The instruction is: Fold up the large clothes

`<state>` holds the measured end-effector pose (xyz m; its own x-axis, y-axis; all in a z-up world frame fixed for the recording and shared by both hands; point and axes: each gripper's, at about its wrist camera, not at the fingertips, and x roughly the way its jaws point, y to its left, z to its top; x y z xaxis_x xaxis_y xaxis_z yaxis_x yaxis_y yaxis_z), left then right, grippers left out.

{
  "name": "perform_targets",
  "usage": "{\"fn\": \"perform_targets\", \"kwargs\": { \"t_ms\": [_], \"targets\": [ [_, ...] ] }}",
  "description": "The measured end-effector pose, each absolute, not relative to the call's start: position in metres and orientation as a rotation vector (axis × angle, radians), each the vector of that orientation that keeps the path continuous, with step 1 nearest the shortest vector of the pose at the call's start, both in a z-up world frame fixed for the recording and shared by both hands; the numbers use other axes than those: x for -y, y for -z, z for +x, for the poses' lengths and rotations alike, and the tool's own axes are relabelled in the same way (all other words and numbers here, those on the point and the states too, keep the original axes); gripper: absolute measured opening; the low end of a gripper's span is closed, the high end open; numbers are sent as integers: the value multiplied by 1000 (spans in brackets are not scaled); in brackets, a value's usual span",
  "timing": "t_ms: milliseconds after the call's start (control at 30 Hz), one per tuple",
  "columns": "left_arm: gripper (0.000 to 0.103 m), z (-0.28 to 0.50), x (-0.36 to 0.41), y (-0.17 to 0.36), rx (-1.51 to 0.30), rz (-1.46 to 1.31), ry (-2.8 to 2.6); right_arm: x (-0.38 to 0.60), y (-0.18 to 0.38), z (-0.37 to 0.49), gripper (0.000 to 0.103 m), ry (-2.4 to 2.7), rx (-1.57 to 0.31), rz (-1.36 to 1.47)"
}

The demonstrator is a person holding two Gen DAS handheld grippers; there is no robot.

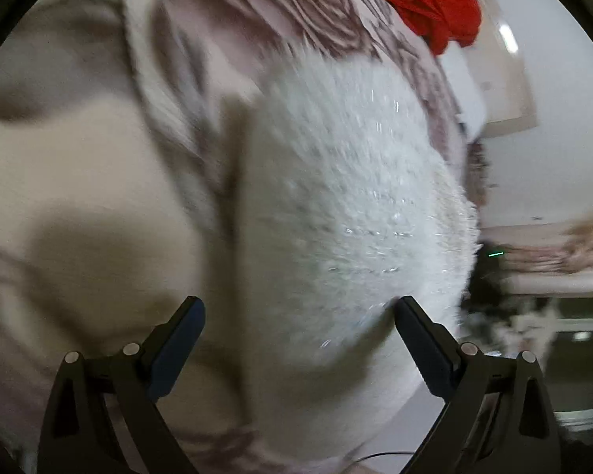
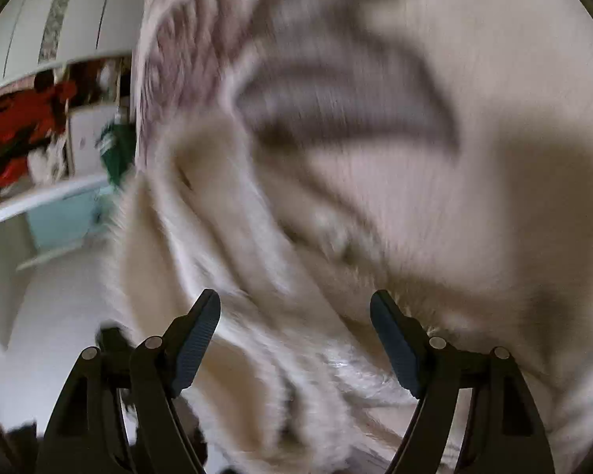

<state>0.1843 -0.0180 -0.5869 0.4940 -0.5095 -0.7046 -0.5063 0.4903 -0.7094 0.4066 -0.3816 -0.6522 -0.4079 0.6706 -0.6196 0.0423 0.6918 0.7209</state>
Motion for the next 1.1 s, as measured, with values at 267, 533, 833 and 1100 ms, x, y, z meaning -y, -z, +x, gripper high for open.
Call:
{"fn": "perform_targets", "kwargs": {
  "t_ms": [267,533,833,1100],
  "targets": [
    [61,221,4,570,-1039,-1041,23,368,683,384,71,-821,-1819,714],
    [71,273,-30,582,-1223,-824,132,342,678,301,59,-728,-1909,832],
    [93,255,-40,608,-1223,-994,227,336,693,321,86,-753,-1774,799],
    [79,269,-28,588,-1144,-930,262,261,722,337,82,-961,-1793,844]
  ]
}}
